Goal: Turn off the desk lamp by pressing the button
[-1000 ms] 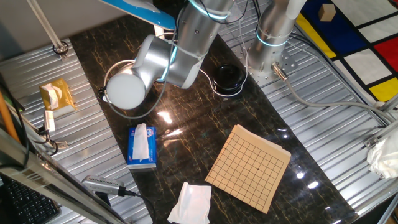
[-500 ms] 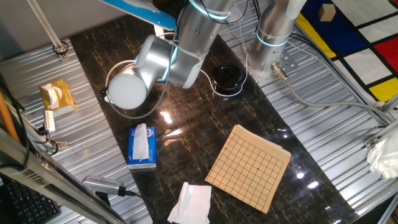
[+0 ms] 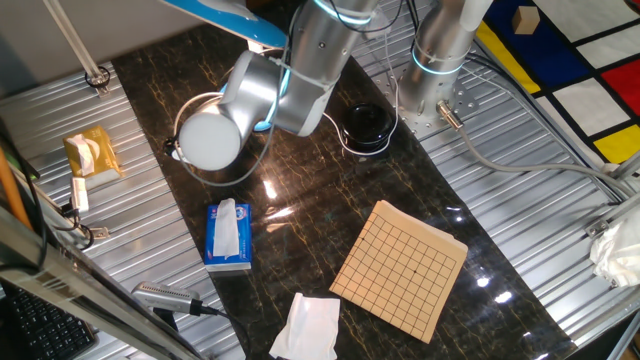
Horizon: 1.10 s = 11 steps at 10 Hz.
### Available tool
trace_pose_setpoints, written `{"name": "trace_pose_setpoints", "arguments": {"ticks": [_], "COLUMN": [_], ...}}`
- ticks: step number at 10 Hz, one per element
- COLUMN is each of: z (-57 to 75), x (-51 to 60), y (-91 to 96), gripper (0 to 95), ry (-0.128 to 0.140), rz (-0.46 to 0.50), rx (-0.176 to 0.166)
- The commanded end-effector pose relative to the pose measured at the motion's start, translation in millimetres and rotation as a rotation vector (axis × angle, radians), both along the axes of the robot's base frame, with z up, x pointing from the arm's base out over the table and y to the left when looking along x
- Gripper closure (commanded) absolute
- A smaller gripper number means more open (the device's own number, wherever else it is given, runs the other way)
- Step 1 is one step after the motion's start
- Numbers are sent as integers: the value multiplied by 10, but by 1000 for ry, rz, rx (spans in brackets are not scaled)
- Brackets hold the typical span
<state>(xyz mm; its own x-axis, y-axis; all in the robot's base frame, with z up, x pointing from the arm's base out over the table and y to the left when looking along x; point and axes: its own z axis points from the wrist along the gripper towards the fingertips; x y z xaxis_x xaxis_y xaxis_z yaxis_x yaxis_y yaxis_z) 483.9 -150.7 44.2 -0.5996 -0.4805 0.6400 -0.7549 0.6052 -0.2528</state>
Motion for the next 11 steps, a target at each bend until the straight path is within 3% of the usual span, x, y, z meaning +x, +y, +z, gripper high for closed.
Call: {"name": "trace_pose_setpoints", "arguments": {"ticks": [1, 11], "z": [16, -64], "x": [-24, -110], "y": [-17, -63], "gripper": [950, 950], "ry": [-2, -8], "rz": [4, 20], "rx": [2, -8]}}
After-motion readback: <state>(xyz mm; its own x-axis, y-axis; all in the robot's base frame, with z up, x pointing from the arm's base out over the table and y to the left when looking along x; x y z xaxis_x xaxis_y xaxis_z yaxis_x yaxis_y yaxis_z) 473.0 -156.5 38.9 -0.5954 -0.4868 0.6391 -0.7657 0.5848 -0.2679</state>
